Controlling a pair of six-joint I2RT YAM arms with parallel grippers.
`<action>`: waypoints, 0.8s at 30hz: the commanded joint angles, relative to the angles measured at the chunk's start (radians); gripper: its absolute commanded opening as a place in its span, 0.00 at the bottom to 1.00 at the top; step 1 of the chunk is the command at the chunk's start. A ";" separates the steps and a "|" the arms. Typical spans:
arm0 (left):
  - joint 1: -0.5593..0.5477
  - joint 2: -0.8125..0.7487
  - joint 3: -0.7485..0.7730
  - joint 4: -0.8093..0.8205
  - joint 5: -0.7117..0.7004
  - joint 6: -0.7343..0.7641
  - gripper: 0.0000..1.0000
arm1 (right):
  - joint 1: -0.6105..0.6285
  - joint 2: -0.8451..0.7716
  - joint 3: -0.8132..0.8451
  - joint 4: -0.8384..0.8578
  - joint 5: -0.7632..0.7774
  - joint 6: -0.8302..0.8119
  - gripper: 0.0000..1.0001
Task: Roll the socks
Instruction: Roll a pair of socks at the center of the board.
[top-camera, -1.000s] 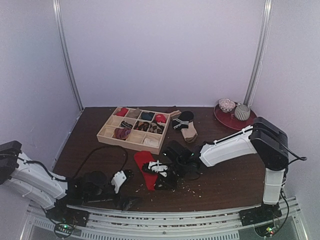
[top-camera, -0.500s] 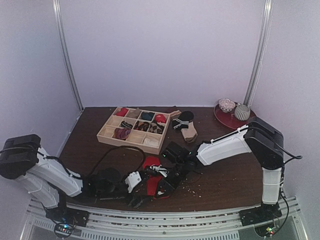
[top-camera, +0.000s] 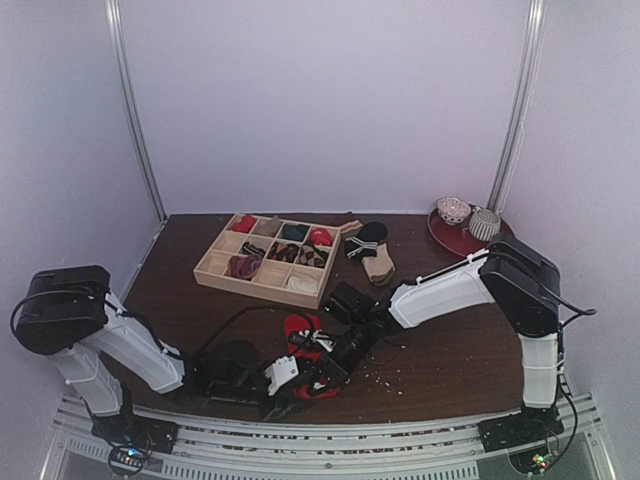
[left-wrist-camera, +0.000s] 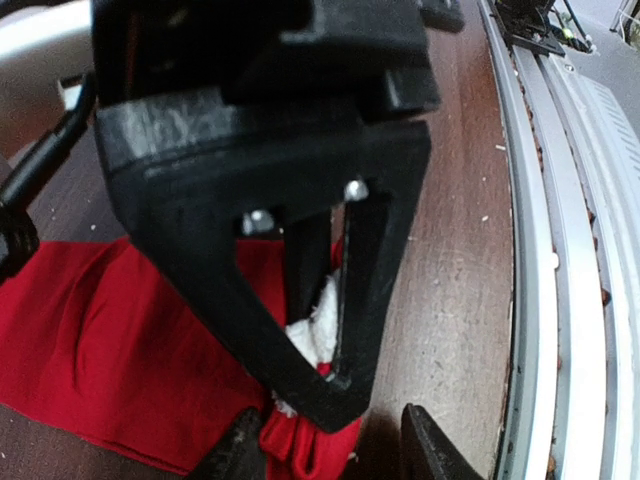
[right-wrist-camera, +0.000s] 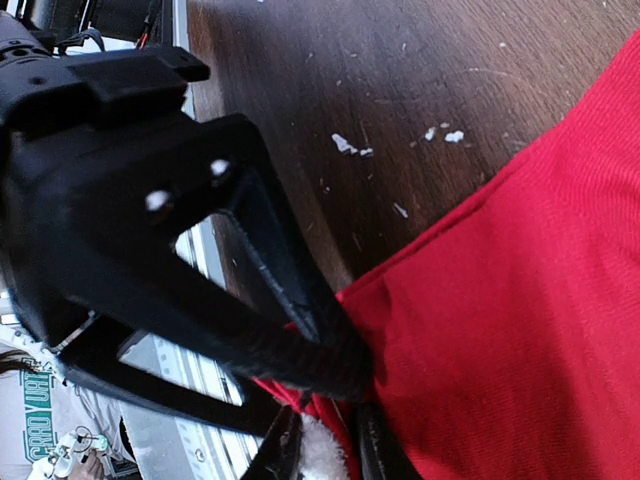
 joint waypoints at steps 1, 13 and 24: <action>-0.006 0.029 -0.021 0.019 0.024 -0.048 0.46 | -0.008 0.035 -0.006 -0.078 0.041 -0.007 0.20; -0.005 0.070 0.000 0.019 0.031 -0.046 0.00 | -0.011 0.038 -0.017 -0.075 0.058 -0.036 0.21; 0.010 0.060 -0.057 0.019 0.032 -0.175 0.00 | -0.009 -0.195 -0.049 -0.055 0.243 -0.134 0.36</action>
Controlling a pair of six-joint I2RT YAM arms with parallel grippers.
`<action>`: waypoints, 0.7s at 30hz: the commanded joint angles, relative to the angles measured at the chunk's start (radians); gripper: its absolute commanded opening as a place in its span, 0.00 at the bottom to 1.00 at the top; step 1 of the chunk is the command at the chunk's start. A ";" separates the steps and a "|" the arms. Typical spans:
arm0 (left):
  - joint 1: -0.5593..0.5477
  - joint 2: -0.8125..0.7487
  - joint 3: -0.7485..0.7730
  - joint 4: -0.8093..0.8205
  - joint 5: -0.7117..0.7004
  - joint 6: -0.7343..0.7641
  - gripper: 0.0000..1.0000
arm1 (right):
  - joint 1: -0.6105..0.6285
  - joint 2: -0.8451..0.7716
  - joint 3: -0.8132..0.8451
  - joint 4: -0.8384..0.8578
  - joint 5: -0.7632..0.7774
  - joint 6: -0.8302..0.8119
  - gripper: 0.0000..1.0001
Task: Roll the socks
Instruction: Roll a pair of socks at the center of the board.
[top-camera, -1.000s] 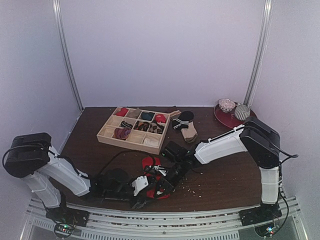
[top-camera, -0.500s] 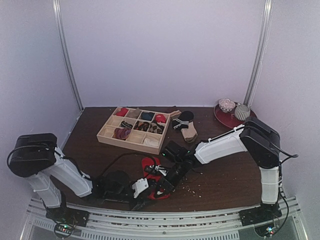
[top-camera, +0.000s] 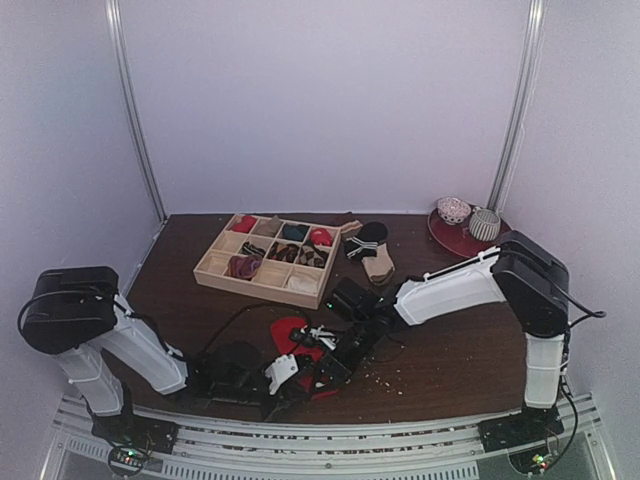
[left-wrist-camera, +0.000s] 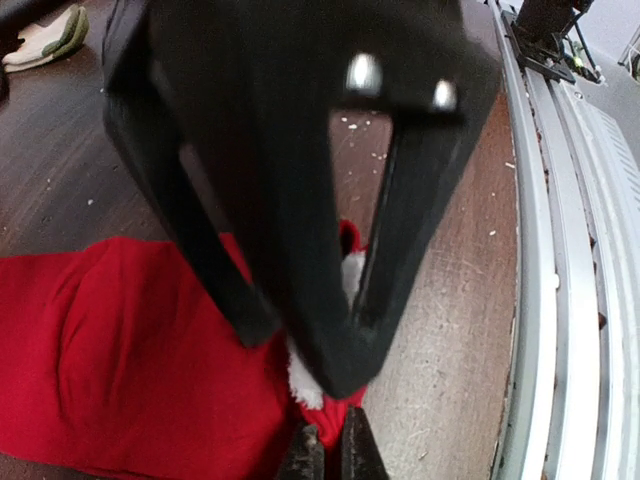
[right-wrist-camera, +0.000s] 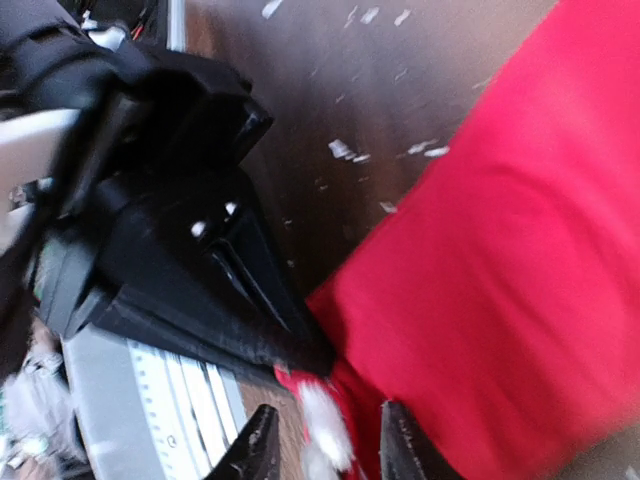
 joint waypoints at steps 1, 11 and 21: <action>0.013 0.013 -0.061 -0.028 0.030 -0.094 0.00 | -0.012 -0.184 -0.057 -0.003 0.232 -0.053 0.38; 0.058 0.048 -0.078 -0.014 0.151 -0.182 0.00 | 0.134 -0.601 -0.538 0.544 0.555 -0.364 0.56; 0.062 0.071 -0.078 -0.017 0.190 -0.219 0.00 | 0.186 -0.394 -0.548 0.655 0.605 -0.574 0.58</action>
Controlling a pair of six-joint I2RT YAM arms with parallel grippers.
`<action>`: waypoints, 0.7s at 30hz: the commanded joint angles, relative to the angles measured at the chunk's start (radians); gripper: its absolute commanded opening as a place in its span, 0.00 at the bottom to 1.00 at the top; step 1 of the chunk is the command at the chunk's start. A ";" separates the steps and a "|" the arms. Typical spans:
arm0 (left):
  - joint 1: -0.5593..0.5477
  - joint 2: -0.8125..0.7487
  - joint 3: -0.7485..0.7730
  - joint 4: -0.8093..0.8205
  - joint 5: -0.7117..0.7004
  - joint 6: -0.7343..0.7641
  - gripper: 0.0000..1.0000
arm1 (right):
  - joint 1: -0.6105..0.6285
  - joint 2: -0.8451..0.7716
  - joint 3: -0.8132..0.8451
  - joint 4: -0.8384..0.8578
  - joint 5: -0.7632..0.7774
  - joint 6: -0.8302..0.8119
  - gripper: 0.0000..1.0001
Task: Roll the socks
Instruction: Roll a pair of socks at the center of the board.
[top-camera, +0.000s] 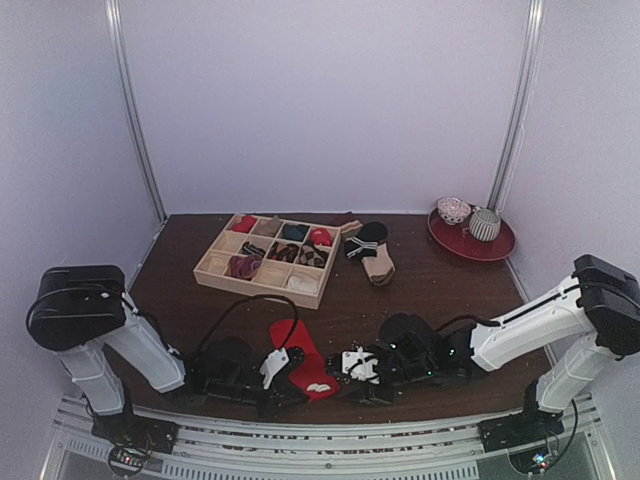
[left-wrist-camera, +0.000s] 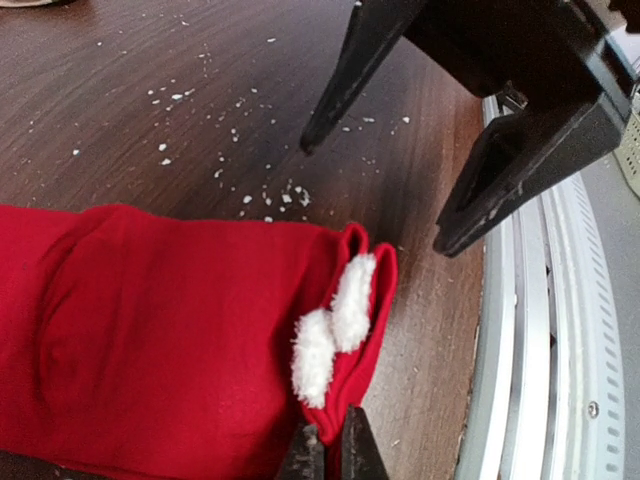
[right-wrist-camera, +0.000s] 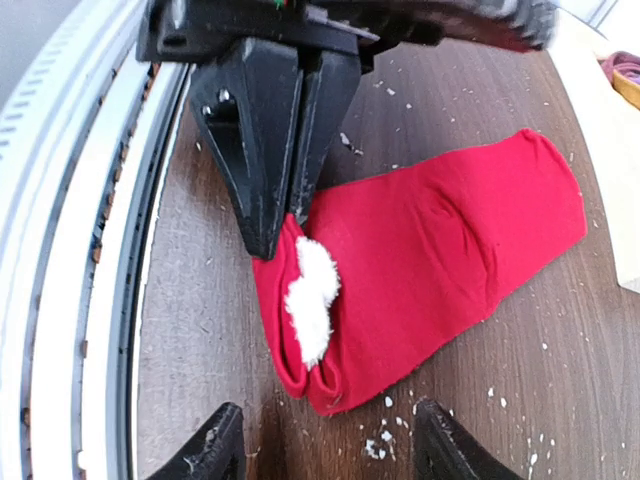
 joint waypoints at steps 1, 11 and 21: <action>-0.002 0.036 -0.027 -0.139 0.035 -0.033 0.00 | 0.015 0.062 0.055 0.077 0.048 -0.113 0.58; -0.001 0.037 -0.023 -0.152 0.044 -0.023 0.00 | 0.015 0.201 0.128 0.026 -0.049 -0.116 0.48; -0.001 0.004 -0.025 -0.166 0.037 -0.003 0.00 | 0.001 0.259 0.201 -0.057 -0.089 -0.005 0.17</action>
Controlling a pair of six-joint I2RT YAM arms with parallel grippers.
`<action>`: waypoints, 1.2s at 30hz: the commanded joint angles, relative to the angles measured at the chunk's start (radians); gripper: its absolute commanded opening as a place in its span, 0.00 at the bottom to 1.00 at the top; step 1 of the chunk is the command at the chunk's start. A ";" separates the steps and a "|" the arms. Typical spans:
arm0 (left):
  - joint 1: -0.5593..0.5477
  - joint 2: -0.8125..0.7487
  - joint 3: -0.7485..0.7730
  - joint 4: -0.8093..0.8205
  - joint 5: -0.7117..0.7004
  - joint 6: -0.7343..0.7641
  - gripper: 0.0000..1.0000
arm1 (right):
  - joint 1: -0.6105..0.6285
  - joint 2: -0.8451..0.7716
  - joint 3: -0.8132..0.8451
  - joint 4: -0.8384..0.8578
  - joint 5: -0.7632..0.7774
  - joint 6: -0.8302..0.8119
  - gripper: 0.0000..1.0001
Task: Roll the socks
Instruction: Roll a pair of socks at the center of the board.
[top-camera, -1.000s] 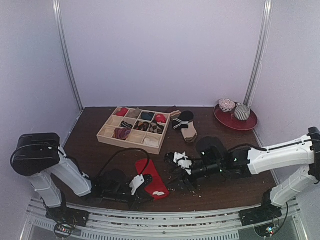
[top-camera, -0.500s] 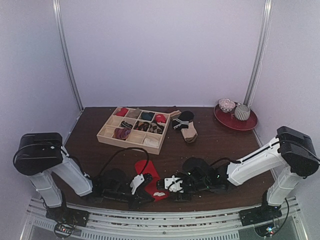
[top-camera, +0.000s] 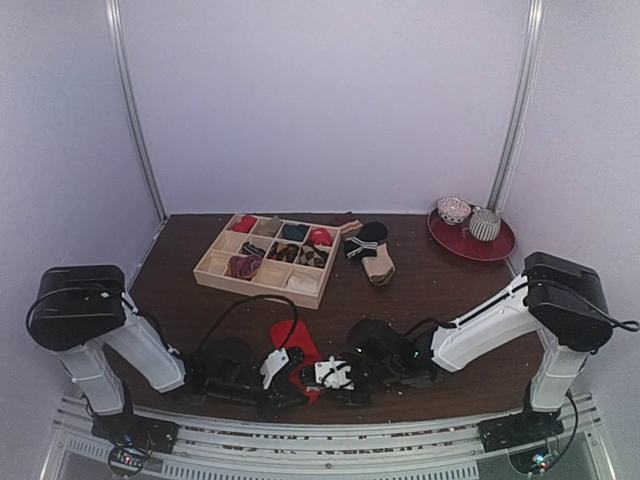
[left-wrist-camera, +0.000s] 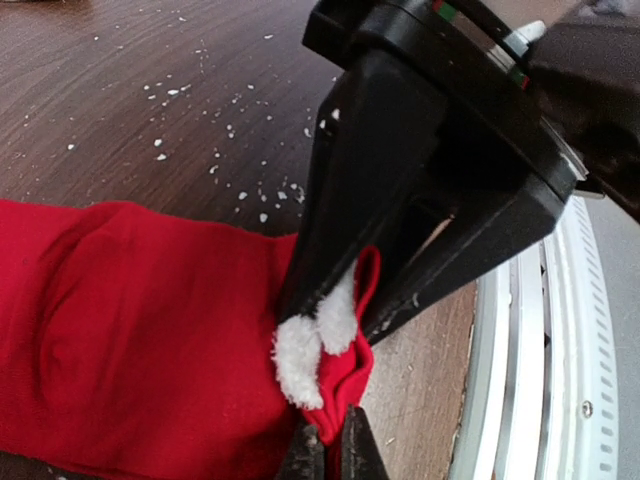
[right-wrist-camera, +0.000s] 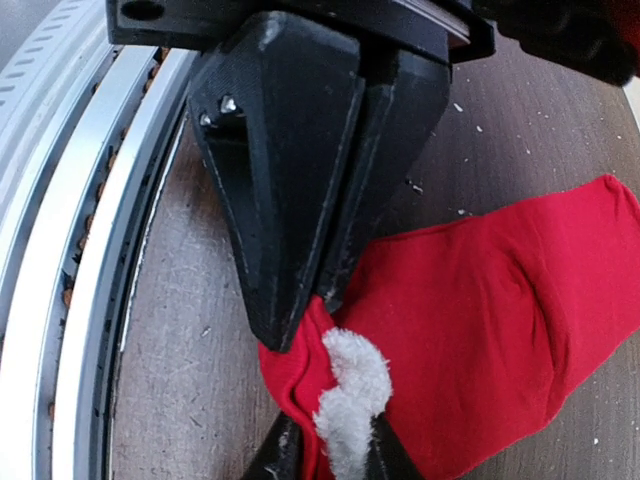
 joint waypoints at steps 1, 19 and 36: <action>-0.004 -0.020 -0.026 -0.170 -0.002 0.018 0.00 | -0.016 0.012 0.051 -0.109 -0.045 0.118 0.15; -0.046 -0.279 -0.009 -0.182 -0.136 0.239 0.44 | -0.151 0.212 0.306 -0.528 -0.451 0.716 0.12; -0.046 -0.070 0.065 -0.180 -0.138 0.209 0.02 | -0.155 0.179 0.314 -0.591 -0.460 0.586 0.21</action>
